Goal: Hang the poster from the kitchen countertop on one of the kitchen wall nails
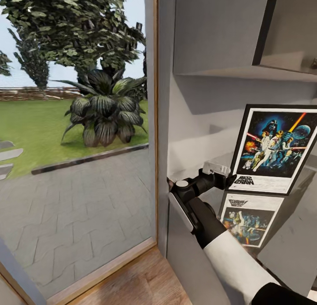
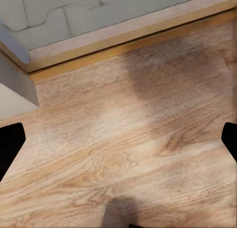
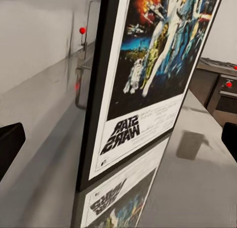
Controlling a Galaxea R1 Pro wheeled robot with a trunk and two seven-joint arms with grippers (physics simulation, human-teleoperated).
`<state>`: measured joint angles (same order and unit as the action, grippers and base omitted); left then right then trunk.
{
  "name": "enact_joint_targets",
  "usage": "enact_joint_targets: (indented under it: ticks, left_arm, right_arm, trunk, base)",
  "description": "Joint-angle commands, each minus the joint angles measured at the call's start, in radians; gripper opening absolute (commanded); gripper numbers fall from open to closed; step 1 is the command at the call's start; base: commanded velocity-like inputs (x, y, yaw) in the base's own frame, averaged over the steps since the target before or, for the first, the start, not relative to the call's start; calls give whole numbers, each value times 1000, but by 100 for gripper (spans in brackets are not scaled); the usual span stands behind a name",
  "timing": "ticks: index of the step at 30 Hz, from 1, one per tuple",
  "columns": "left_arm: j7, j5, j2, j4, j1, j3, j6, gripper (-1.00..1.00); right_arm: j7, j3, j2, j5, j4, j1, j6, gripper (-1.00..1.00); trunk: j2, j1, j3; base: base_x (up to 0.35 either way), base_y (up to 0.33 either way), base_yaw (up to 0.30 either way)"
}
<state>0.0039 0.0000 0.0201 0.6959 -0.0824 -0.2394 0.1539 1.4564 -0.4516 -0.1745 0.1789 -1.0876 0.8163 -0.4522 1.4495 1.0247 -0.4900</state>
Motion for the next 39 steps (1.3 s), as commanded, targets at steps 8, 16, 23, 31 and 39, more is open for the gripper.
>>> enact_joint_targets:
  ticks: [8,16,23,31,39]
  left_arm:
    - [1,0,0,2,0,-1,1,100]
    - [1,0,0,1,0,-1,1,100]
    - [1,0,0,2,0,-1,1,100]
    - [1,0,0,2,0,-1,1,100]
    - [1,0,0,1,0,-1,1,100]
  right_arm:
    - [8,-1,0,7,1,1,27,100]
    - [8,8,0,7,2,1,34,100]
    - [-2,99,0,10,14,1,35,100]
    - [-71,142,0,8,36,1,36,100]
    - [-74,143,0,8,37,1,37,100]
  trunk:
    - [0,0,-1]
    - [0,0,-1]
    - [0,0,-1]
    - [0,0,-1]
    - [0,0,-1]
  base:
    - [103,-106,0]
    - [10,-10,0]
    - [1,-1,0]
    - [1,0,0]
    - [136,0,0]
